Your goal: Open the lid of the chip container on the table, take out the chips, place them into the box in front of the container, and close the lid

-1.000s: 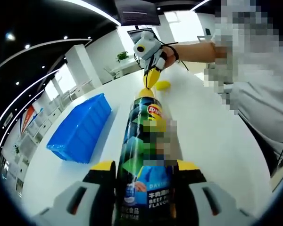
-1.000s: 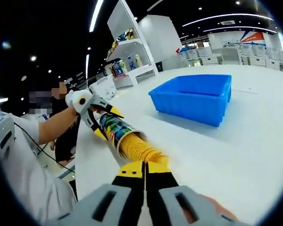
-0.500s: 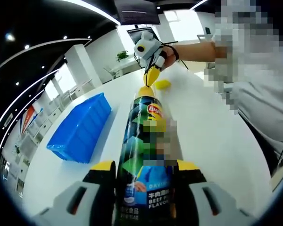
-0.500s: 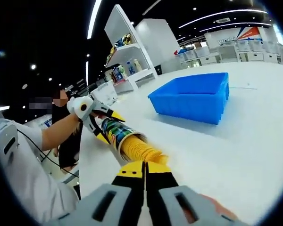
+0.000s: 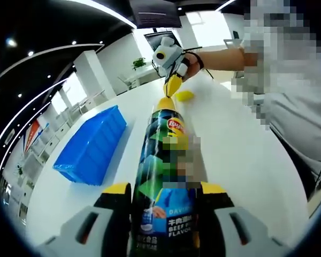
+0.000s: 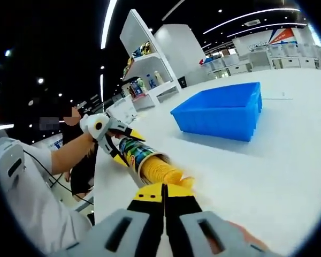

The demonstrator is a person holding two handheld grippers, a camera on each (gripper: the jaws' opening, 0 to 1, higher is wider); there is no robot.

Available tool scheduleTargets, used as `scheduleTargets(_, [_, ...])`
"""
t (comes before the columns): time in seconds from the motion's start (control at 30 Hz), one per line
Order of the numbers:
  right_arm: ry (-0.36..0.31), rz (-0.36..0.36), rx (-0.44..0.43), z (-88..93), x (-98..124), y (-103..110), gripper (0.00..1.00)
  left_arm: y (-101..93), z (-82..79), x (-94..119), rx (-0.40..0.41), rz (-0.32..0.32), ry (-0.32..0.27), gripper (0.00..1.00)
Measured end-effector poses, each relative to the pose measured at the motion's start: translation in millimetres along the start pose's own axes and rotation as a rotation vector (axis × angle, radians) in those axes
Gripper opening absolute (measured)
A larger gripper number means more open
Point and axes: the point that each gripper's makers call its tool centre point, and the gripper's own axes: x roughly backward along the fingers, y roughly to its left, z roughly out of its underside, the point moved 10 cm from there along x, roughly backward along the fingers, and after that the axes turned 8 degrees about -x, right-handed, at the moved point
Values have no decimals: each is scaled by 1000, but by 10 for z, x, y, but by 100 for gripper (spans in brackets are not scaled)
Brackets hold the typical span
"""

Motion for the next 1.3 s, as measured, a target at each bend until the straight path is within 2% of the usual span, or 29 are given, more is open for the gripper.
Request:
scheduleTargets(0.4, [-21, 2, -49, -39, 48, 7, 1, 7, 7, 4, 0, -1, 0, 50])
scheduleTargets(0.73, [-70, 22, -41, -109, 129, 51, 1, 11, 19, 6, -2, -4, 2, 50])
scheduleTargets(1.13, [-74, 37, 17, -178, 193, 128, 0, 20, 33, 2, -3, -5, 5, 50])
scheduleTargets(1.23, [-82, 75, 39, -197, 211, 111, 0, 21, 35, 2, -4, -6, 6, 50])
scheduleTargets(1.3, [-79, 72, 37, -201, 218, 115, 0, 23, 38, 2, -6, -6, 7, 50])
